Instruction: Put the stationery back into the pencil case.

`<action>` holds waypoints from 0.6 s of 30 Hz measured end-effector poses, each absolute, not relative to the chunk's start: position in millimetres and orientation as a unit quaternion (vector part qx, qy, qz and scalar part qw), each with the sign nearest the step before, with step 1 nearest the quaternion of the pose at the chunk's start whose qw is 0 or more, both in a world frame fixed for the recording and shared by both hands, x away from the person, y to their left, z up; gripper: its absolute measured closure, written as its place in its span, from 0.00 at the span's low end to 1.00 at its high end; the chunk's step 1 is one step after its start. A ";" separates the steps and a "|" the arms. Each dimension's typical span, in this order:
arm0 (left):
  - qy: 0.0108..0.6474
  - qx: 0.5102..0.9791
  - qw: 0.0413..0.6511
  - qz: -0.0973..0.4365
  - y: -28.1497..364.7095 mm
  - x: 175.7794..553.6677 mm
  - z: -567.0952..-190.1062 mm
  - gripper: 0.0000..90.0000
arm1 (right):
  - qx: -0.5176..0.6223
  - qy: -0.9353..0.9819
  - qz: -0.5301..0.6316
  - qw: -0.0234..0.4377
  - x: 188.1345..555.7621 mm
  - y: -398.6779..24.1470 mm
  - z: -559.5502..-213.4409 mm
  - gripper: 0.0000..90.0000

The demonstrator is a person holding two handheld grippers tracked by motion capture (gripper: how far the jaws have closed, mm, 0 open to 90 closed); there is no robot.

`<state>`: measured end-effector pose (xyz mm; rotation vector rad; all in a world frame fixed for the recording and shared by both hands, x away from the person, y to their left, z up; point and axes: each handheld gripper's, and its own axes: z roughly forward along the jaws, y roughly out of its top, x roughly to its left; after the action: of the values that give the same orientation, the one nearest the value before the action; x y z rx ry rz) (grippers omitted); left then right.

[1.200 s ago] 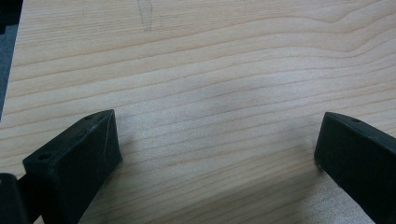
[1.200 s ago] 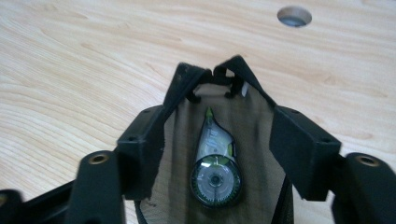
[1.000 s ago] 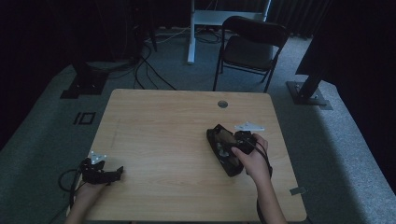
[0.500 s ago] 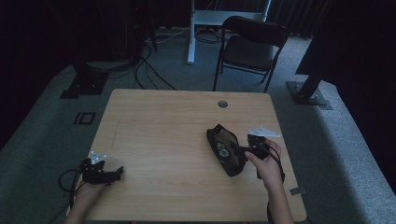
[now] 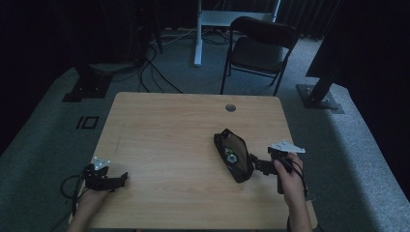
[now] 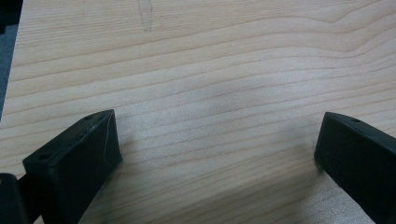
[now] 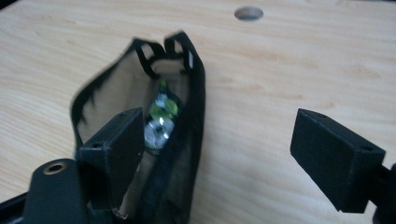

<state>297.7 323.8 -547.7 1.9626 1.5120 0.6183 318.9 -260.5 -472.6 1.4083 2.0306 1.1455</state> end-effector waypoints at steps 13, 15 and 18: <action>0.567 0.736 0.289 0.232 323.9 297.7 -547.6 0.00 | 0.508 0.731 0.415 0.187 300.5 -283.5 -503.2 0.19; 0.566 0.736 0.289 0.231 324.0 297.7 -547.5 0.00 | 0.513 0.729 0.413 0.187 298.1 -288.1 -508.7 0.19; 0.566 0.736 0.289 0.232 324.0 297.7 -547.5 0.00 | 0.512 0.733 0.406 0.189 295.7 -293.5 -515.0 0.19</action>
<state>297.7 324.0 -547.5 1.9656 1.5115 0.6182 295.7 -293.5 -515.0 1.4394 2.0624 1.1416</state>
